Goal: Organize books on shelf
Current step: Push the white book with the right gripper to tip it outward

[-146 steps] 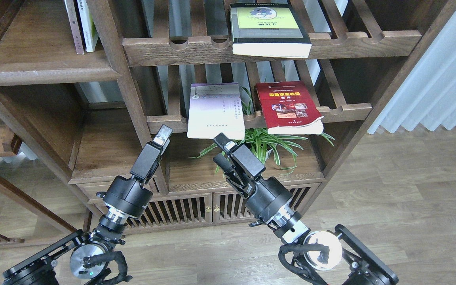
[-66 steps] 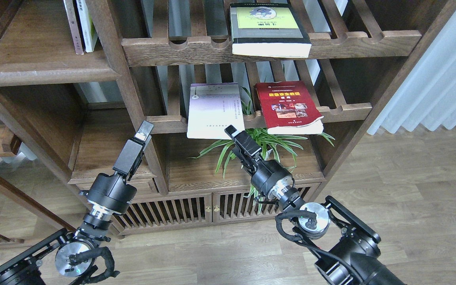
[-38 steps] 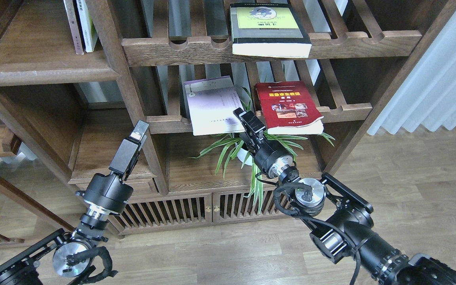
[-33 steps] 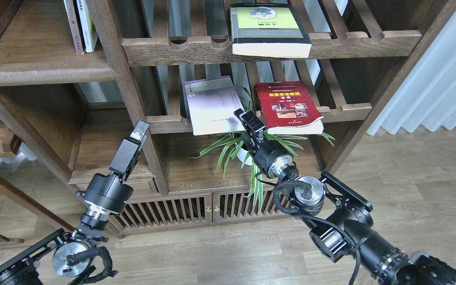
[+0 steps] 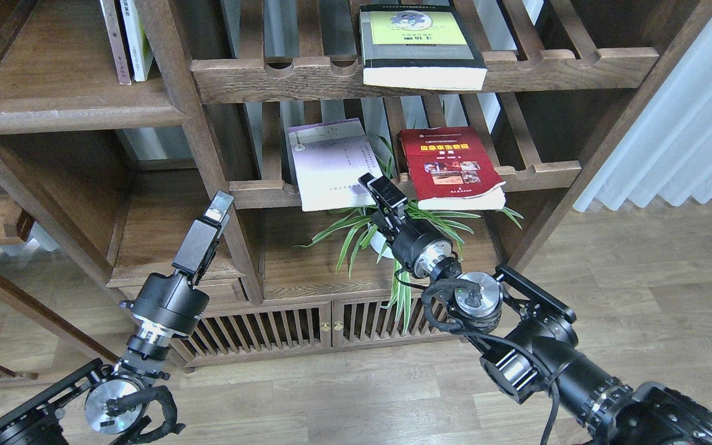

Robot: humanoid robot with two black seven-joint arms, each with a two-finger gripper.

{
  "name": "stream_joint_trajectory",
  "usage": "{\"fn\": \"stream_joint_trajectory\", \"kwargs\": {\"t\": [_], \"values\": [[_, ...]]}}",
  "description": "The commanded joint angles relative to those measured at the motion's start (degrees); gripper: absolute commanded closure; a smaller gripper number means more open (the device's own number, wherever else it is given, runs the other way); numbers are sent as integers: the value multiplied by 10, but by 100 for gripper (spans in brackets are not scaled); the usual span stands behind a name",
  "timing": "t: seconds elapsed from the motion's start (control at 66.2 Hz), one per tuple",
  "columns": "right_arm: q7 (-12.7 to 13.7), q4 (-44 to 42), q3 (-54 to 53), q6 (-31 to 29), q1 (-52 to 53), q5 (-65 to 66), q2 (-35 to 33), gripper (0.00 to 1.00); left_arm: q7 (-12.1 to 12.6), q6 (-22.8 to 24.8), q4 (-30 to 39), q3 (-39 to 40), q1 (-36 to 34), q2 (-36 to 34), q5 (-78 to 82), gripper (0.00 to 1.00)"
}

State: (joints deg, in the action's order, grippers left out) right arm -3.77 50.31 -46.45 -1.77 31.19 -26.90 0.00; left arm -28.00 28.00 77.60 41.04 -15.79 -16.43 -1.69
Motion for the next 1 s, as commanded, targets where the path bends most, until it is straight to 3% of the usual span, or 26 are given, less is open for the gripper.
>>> {"fn": "stream_joint_trajectory", "kwargs": {"t": [0.0, 0.226, 0.468, 0.559, 0.694, 0.74, 0.845, 0.906, 0.981], "values": [[3, -9, 12, 19, 11, -13, 0, 1, 0, 0, -1, 0, 0, 0, 0, 0], [6, -14, 19, 52, 27, -26, 0, 2, 0, 0, -3, 0, 0, 0, 0, 0], [6, -9, 19, 66, 30, -28, 0, 11, 0, 0, -10, -2, 0, 2, 0, 0], [6, -7, 19, 66, 31, -38, 0, 35, 0, 0, -10, -2, 0, 2, 0, 0], [5, -6, 19, 60, 31, -46, 0, 46, 0, 0, -10, -2, 0, 2, 0, 0], [3, -5, 19, 60, 31, -46, 0, 54, 0, 0, -10, -2, 0, 2, 0, 0], [-2, -5, 17, 51, 32, -47, 0, 89, 0, 0, -10, -2, 0, 2, 0, 0], [-2, -6, 17, 41, 31, -47, 0, 96, 0, 0, -10, -2, 0, 2, -1, 0], [-2, -6, 17, 34, 30, -47, 0, 96, 0, 0, -11, -2, 0, 1, 0, 0]]}}
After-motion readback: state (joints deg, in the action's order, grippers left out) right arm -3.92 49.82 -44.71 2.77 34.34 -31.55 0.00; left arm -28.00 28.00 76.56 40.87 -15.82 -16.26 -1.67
